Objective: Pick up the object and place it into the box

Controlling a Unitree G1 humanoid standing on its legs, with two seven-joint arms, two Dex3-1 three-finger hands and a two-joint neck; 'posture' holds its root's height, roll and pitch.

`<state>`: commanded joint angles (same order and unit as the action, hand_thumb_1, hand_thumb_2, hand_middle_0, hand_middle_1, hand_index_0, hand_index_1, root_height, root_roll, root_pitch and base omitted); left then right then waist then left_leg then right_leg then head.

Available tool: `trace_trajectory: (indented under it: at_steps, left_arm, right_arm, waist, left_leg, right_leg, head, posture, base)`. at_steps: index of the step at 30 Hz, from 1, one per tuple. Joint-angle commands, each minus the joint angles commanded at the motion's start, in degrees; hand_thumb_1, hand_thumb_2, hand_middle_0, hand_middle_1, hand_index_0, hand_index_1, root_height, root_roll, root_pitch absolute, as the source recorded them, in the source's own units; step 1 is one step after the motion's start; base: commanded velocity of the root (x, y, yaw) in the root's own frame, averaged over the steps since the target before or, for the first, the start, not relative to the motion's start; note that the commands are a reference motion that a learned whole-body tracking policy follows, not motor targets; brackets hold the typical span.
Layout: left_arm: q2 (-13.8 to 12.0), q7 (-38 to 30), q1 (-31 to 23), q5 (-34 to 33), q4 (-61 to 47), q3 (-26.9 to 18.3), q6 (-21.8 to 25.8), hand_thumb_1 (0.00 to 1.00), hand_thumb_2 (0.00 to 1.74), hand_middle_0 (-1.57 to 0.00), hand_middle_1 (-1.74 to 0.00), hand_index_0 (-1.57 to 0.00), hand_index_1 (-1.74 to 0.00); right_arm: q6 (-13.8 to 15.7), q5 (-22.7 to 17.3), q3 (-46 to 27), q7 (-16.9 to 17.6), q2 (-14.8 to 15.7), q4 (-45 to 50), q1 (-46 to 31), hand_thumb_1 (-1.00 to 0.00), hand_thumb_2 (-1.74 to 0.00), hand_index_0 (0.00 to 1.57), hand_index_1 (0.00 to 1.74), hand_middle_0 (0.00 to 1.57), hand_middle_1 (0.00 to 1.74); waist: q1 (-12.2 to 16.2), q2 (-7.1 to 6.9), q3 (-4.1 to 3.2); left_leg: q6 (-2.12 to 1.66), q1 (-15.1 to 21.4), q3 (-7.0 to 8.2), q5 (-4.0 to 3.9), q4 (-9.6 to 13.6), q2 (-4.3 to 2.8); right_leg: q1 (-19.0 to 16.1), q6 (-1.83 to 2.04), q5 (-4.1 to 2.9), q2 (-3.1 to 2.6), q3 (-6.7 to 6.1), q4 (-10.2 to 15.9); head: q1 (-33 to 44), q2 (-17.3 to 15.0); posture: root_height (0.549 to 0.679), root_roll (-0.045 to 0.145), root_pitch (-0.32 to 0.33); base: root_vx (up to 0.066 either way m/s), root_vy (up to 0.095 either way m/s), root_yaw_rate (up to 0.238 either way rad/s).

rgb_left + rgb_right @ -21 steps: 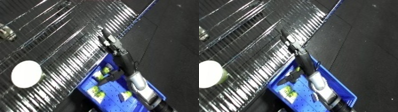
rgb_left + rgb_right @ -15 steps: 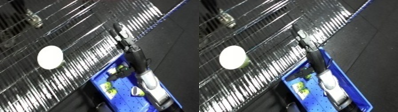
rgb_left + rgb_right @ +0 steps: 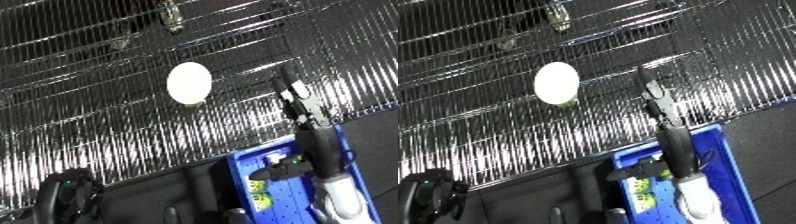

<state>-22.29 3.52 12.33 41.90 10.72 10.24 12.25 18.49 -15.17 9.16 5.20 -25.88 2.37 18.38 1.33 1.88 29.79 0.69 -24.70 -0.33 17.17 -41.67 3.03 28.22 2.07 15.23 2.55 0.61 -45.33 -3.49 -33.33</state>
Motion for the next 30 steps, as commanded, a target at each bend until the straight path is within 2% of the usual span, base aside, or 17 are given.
trace_trajectory:
  at_steps: [6, 10, 14, 17, 20, 30]
  left_arm:
    - [-0.76, -0.04, -0.78, -0.51, -1.59, -0.74, -1.25, 1.00, 1.74, -1.57, -1.74, -1.57, -1.74]
    - [-1.12, -0.02, -0.87, -0.70, -2.20, -0.99, -1.60, 1.00, 1.74, -1.57, -1.74, -1.57, -1.74]
    - [-1.28, -0.38, -0.28, -1.10, -2.50, -0.61, -1.92, 1.00, 1.74, -1.57, -1.74, -1.57, -1.74]
    - [-1.42, -0.65, 0.34, -1.36, -2.66, -0.34, -1.93, 1.00, 1.74, -1.57, -1.74, -1.57, -1.74]
    - [-1.81, -0.88, 0.92, -1.34, -2.99, -0.45, -1.82, 1.00, 1.74, -1.57, -1.74, -1.57, -1.74]
    - [-2.06, -1.91, 3.05, -1.54, -3.98, -0.40, -2.19, 1.00, 1.74, -1.57, -1.74, -1.57, -1.74]
  right_arm:
    - [-0.27, 0.20, -0.38, 0.37, 0.31, 0.68, -0.22, 0.00, 0.00, 0.00, 0.00, 0.00, 0.00]
    - [-0.92, 0.31, -0.22, 0.78, 0.26, 0.56, 0.53, 0.00, 0.00, 0.00, 0.00, 0.00, 0.00]
    - [-1.46, 0.02, 0.23, 1.36, 0.28, -0.52, 1.99, 0.00, 0.00, 0.00, 0.00, 0.00, 0.00]
    - [-2.11, -0.24, 0.69, 2.05, 0.36, -1.46, 3.58, 0.00, 0.00, 0.00, 0.00, 0.00, 0.00]
    - [-2.48, -0.56, 1.18, 2.64, 0.50, -2.30, 4.87, 0.00, 0.00, 0.00, 0.00, 0.00, 0.00]
    - [-3.19, -1.02, 2.43, 3.35, 1.26, -4.70, 7.42, 0.00, 0.00, 0.00, 0.00, 0.00, 0.00]
  waist:
    - [-0.67, -0.14, 0.00]
    - [-0.97, -0.19, 0.00]
    - [-1.26, -0.15, 0.00]
    - [-1.51, -0.04, 0.00]
    - [-1.70, 0.13, 0.00]
    - [-1.83, 0.48, 0.00]
  left_leg:
    - [0.15, -1.37, -0.18, -0.22, -0.31, -0.25]
    - [0.10, -2.86, -0.10, -0.31, -0.92, -0.47]
    - [0.05, -4.54, -0.05, -0.19, -1.87, -0.58]
    - [0.07, -6.07, 0.03, 0.08, -2.90, -0.59]
    - [0.16, -7.81, 0.12, 0.56, -4.37, -0.59]
    - [0.58, -13.33, 0.52, 2.63, -9.57, -0.62]
  right_leg:
    - [1.67, 0.50, -0.18, 0.00, 0.63, -0.94]
    - [3.12, 0.73, -0.48, 0.18, 0.95, -1.48]
    - [4.72, 0.86, -0.61, 0.41, 1.19, -2.35]
    - [6.22, 0.81, -0.52, 0.54, 1.36, -3.32]
    - [8.00, 0.62, -0.14, 0.54, 1.45, -4.87]
    - [13.79, 0.10, 1.80, 0.47, 1.41, -10.62]
  head:
    - [-0.95, 4.88]
    - [-1.63, 6.20]
    - [-2.62, 7.52]
    - [-3.35, 8.27]
    - [-3.75, 8.91]
    - [-4.53, 10.72]
  posture:
    - [0.634, 0.058, 0.029]
    - [0.632, 0.054, 0.041]
    - [0.629, 0.051, 0.053]
    - [0.627, 0.050, 0.064]
    - [0.622, 0.049, 0.076]
    - [0.606, 0.048, 0.111]
  base:
    - [0.001, -0.023, 0.091]
    - [-0.018, -0.016, 0.038]
    - [-0.017, -0.018, 0.036]
    - [-0.024, -0.011, 0.032]
    - [-0.027, 0.001, 0.010]
    - [-0.025, 0.005, 0.018]
